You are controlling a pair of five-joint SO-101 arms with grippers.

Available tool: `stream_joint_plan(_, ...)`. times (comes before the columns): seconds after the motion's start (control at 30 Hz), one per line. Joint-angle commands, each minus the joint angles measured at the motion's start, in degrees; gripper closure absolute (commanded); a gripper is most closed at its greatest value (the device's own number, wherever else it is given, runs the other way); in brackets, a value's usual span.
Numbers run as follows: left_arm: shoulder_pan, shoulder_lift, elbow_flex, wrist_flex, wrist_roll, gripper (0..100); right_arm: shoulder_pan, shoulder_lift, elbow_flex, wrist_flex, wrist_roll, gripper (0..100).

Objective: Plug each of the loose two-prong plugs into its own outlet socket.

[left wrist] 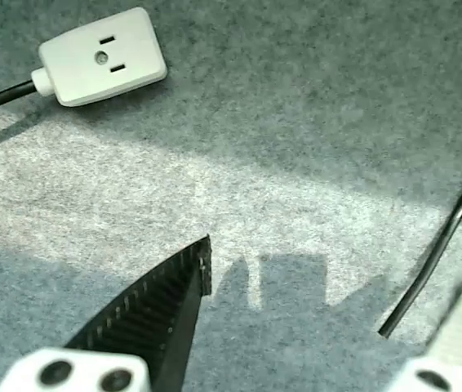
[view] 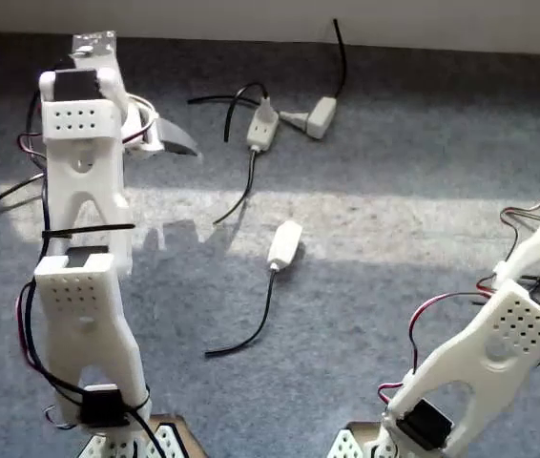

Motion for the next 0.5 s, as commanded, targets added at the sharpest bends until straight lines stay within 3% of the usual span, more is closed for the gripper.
stream_joint_plan(0.0,5.2,-2.0,0.1,-0.6,2.8,56,2.5,1.3,-2.8,-3.7,19.0,67.4)
stream_joint_plan(0.17,7.4,-0.6,0.1,-0.7,5.0,56,6.3,7.3,-3.3,-12.2,37.2,67.4)
stream_joint_plan(0.47,7.8,-0.6,0.4,-0.3,6.8,56,11.1,17.8,-3.3,-30.3,56.8,67.4)
